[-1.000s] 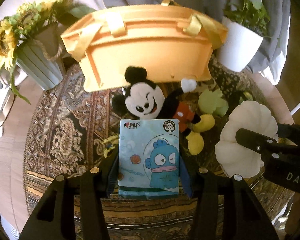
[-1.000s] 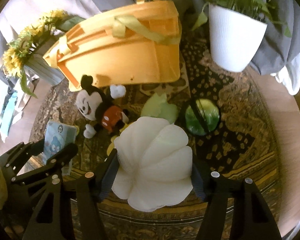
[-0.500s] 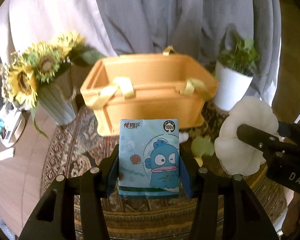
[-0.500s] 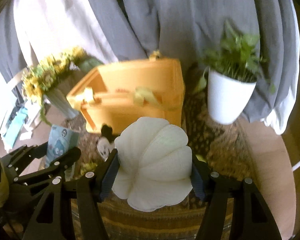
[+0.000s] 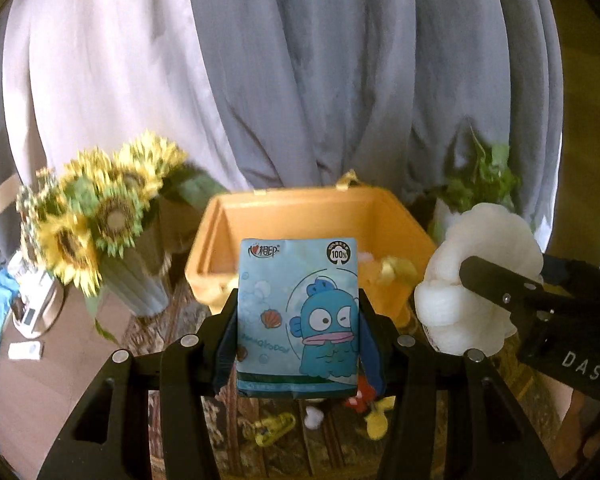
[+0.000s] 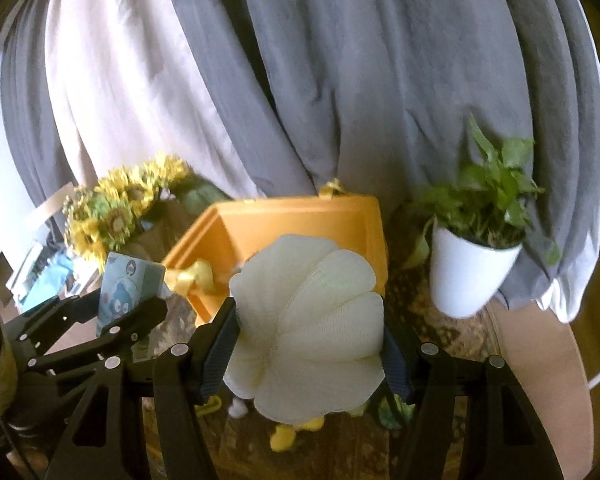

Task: Organize soft objects
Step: 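Lift both items over the orange crate and open both tools to release them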

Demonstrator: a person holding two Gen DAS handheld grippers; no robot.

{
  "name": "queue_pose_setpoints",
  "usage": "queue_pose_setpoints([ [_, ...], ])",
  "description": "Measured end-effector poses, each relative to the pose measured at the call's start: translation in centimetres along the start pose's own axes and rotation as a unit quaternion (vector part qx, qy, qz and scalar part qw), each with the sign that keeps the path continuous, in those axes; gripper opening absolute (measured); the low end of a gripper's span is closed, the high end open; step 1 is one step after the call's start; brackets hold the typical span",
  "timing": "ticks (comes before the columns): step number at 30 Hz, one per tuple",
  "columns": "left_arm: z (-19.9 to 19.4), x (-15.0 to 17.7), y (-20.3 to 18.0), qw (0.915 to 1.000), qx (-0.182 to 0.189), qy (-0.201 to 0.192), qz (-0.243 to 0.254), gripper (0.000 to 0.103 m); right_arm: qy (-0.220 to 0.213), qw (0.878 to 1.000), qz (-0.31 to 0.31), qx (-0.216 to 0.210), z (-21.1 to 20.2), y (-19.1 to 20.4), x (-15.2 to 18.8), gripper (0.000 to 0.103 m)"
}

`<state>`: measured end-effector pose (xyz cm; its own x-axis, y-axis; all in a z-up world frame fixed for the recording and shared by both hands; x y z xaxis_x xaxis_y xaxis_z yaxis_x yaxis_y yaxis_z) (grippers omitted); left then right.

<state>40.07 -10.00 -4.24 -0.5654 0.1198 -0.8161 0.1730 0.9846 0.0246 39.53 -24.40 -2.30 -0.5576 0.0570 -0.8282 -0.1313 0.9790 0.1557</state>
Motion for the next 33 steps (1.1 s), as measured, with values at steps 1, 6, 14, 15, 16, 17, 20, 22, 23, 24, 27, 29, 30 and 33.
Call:
queue_pose_setpoints([
  [1,0.0,-0.5,0.2,1.0,-0.002,-0.006,0.001,0.052,-0.005,1.0,-0.001,-0.002,0.0,0.1,-0.4,0.065],
  [6,0.3,-3.0,0.8,0.9994,-0.01,-0.031,0.008,0.052,-0.026,1.0,0.0,-0.015,0.8,0.7,-2.5,0.065],
  [14,2.2,-6.2,1.8,0.9988,-0.013,-0.046,0.009,0.051,-0.051,0.998,-0.005,-0.026,2.3,1.0,-6.1,0.065],
  [15,2.6,-6.5,1.9,0.9988,-0.014,-0.045,0.011,0.052,-0.053,0.998,-0.005,-0.026,2.6,1.0,-6.7,0.065],
  [16,2.9,-6.7,2.0,0.9989,-0.015,-0.044,0.011,0.052,-0.053,0.998,-0.005,-0.027,2.9,1.0,-7.0,0.065],
  [17,3.3,-7.0,2.1,0.9989,-0.015,-0.043,0.012,0.052,-0.054,0.998,-0.005,-0.029,3.3,1.0,-7.5,0.065],
  [20,4.3,-7.8,2.5,0.9989,-0.02,-0.04,0.016,0.052,-0.053,0.998,-0.009,-0.03,4.3,1.1,-8.6,0.065],
  [22,5.2,-8.2,2.8,0.9988,-0.025,-0.039,0.02,0.052,-0.05,0.998,-0.014,-0.03,5.2,1.1,-9.2,0.065],
  [23,5.6,-8.3,2.9,0.9988,-0.027,-0.036,0.021,0.052,-0.047,0.998,-0.016,-0.03,5.7,1.1,-9.4,0.065],
  [24,6.2,-8.5,3.1,0.9988,-0.027,-0.033,0.023,0.052,-0.043,0.998,-0.016,-0.031,6.3,1.0,-9.7,0.065],
  [27,8.0,-8.8,3.4,0.9992,-0.028,-0.017,0.025,0.052,-0.019,0.999,-0.017,-0.032,8.6,0.8,-10.2,0.066],
  [29,9.5,-8.9,3.6,0.9994,-0.026,-0.003,0.023,0.052,-0.002,0.999,-0.015,-0.035,10.1,0.7,-10.2,0.066],
  [30,10.3,-8.9,3.7,0.9994,-0.024,0.006,0.022,0.052,0.006,0.999,-0.016,-0.035,10.9,0.6,-10.2,0.066],
  [33,12.2,-8.6,3.9,0.9992,-0.009,0.034,0.017,0.052,0.029,0.999,-0.016,-0.033,13.0,0.3,-10.3,0.066],
])
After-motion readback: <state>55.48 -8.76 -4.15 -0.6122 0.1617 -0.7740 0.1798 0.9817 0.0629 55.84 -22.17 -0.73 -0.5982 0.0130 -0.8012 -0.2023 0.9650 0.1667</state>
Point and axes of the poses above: each gripper's, at about its wrist camera, not at the fingertips, and z roughly the way its jaws point, y to its left, x to its underside, the point moved 4 cm from there along z, roughly the way its jaws point, and after that the axes turned 1 degree about z, right-handed, at the moved point
